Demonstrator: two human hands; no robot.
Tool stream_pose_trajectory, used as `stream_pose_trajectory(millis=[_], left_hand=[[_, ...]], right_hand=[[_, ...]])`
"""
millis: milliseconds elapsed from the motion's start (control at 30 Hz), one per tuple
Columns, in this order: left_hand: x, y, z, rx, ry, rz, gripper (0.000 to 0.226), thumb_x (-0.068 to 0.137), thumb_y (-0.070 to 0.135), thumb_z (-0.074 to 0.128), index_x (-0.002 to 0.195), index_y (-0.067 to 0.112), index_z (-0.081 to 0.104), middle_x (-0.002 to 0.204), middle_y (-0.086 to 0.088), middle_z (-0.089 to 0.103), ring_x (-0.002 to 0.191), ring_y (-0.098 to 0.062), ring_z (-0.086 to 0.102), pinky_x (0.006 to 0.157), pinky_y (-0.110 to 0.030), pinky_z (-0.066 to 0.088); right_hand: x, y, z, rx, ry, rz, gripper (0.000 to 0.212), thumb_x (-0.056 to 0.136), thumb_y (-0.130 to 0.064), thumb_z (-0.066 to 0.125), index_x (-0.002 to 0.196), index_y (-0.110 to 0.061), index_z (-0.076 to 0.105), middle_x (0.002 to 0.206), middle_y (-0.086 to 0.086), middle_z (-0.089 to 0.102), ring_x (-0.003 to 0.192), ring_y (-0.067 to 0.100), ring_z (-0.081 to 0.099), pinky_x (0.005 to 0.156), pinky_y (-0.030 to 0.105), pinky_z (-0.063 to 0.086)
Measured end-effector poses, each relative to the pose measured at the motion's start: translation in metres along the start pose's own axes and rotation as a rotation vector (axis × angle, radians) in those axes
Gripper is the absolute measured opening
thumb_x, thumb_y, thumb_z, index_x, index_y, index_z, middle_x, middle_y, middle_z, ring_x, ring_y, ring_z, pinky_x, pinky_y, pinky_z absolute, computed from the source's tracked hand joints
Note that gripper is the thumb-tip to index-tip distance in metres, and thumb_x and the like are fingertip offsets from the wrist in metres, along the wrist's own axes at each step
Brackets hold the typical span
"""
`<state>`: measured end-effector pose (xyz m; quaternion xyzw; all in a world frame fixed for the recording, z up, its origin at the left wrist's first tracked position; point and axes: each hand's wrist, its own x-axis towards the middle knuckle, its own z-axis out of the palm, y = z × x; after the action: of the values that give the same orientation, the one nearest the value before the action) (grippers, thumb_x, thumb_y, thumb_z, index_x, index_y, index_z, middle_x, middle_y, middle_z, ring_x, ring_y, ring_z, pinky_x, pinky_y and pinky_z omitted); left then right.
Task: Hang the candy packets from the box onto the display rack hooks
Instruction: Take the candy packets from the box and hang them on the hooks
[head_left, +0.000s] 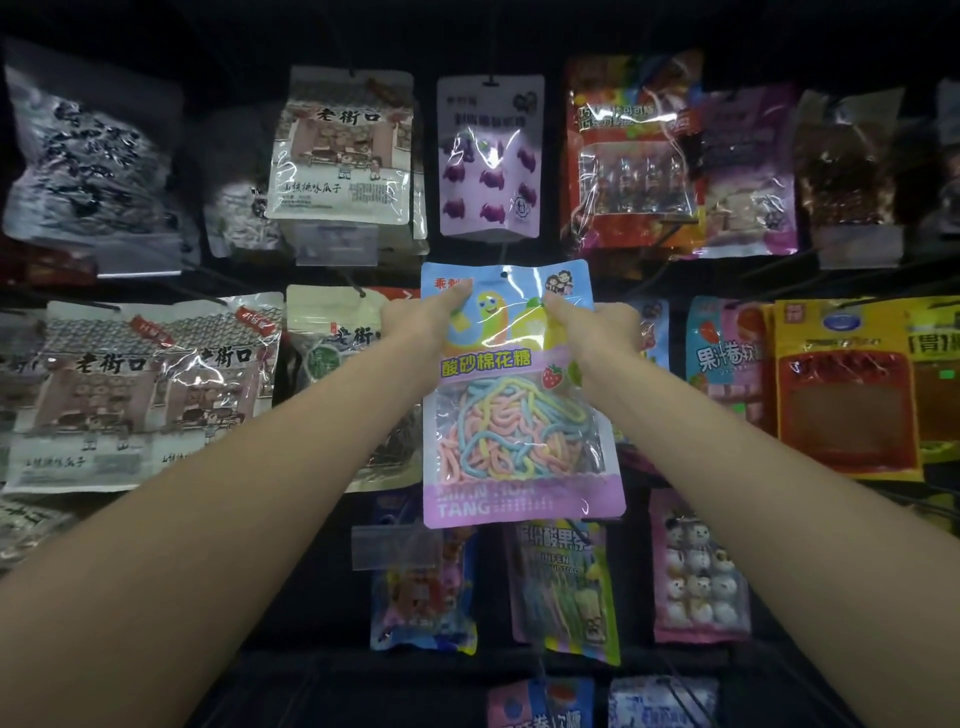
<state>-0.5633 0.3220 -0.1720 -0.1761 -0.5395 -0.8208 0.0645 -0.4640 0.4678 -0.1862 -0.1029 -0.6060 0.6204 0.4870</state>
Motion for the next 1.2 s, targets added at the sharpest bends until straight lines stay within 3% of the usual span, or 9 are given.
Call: stream_pose_trajectory(millis=[133,267,433,567,733,833,1000,1100,1200], left_hand=[[0.006,-0.003,0.002,-0.014,0.025,0.022,0.120,0.012,0.061,0.092,0.117,0.017,0.053,0.114,-0.014,0.073,0.099,-0.045,0.072,0.086,-0.064,0.058],[-0.002,0.000,0.003,-0.010,0.029,0.037,0.107,0.027,0.058,0.094,0.116,0.016,0.052,0.114,-0.014,0.072,0.100,-0.043,0.072,0.088,-0.062,0.058],[-0.006,0.002,0.003,0.000,0.054,0.047,0.095,0.034,0.056,0.094,0.109,0.015,0.052,0.114,-0.014,0.072,0.101,-0.043,0.072,0.090,-0.060,0.058],[-0.007,0.004,0.002,0.010,0.065,0.040,0.109,0.022,0.061,0.093,0.110,0.013,0.051,0.115,-0.014,0.071,0.100,-0.043,0.071,0.089,-0.060,0.058],[-0.019,0.008,0.002,0.037,0.056,0.038,0.084,0.053,0.051,0.098,0.107,0.014,0.045,0.116,-0.013,0.066,0.102,-0.041,0.069,0.091,-0.059,0.058],[-0.020,0.008,0.001,0.045,0.052,0.013,0.097,0.045,0.055,0.097,0.116,0.014,0.048,0.117,-0.013,0.067,0.102,-0.042,0.069,0.090,-0.061,0.058],[-0.012,-0.005,-0.007,0.082,0.011,-0.052,0.117,0.024,0.067,0.093,0.123,0.016,0.057,0.117,-0.012,0.072,0.102,-0.042,0.072,0.088,-0.061,0.058],[-0.053,-0.006,-0.017,0.214,-0.055,-0.054,0.086,0.063,0.067,0.087,0.124,0.013,0.059,0.116,-0.011,0.068,0.105,-0.034,0.070,0.086,-0.049,0.059],[-0.094,-0.014,-0.037,0.393,-0.198,0.000,0.056,0.088,0.060,0.075,0.114,0.012,0.064,0.098,-0.004,0.077,0.088,-0.025,0.075,0.074,-0.039,0.057]], right_hand=[[0.001,0.000,0.002,-0.007,0.012,0.024,0.034,0.078,-0.040,0.089,0.089,-0.012,0.074,0.090,0.009,0.078,0.074,0.032,0.075,0.058,0.036,0.054],[0.001,-0.001,0.003,-0.032,0.023,0.022,0.037,0.075,-0.043,0.089,0.089,-0.012,0.074,0.089,0.008,0.078,0.079,0.034,0.077,0.073,0.048,0.065],[-0.003,-0.005,0.000,-0.026,0.019,0.030,0.037,0.080,-0.041,0.088,0.094,-0.009,0.073,0.093,0.008,0.077,0.084,0.033,0.076,0.075,0.045,0.063],[-0.004,-0.006,0.000,-0.028,0.013,0.043,0.036,0.081,-0.040,0.088,0.094,-0.010,0.073,0.092,0.007,0.076,0.077,0.029,0.073,0.062,0.036,0.057],[-0.006,-0.007,-0.002,-0.022,0.024,0.054,0.030,0.083,-0.036,0.087,0.085,-0.013,0.069,0.095,0.007,0.075,0.074,0.026,0.071,0.055,0.030,0.055],[-0.008,-0.008,-0.006,-0.017,0.006,0.090,0.030,0.087,-0.035,0.086,0.091,-0.012,0.067,0.097,0.007,0.073,0.072,0.024,0.069,0.038,0.020,0.045],[-0.010,-0.007,-0.002,-0.028,0.015,0.096,0.044,0.082,-0.040,0.089,0.105,-0.008,0.070,0.107,0.010,0.075,0.088,0.032,0.073,0.073,0.041,0.060],[-0.011,-0.007,-0.005,-0.029,-0.003,0.113,0.039,0.085,-0.042,0.086,0.092,-0.010,0.065,0.104,0.011,0.074,0.075,0.028,0.067,0.060,0.034,0.050],[-0.018,-0.009,-0.012,-0.051,-0.052,0.159,0.047,0.091,-0.046,0.080,0.103,-0.006,0.058,0.101,0.008,0.066,0.070,0.020,0.057,0.052,0.029,0.041]])
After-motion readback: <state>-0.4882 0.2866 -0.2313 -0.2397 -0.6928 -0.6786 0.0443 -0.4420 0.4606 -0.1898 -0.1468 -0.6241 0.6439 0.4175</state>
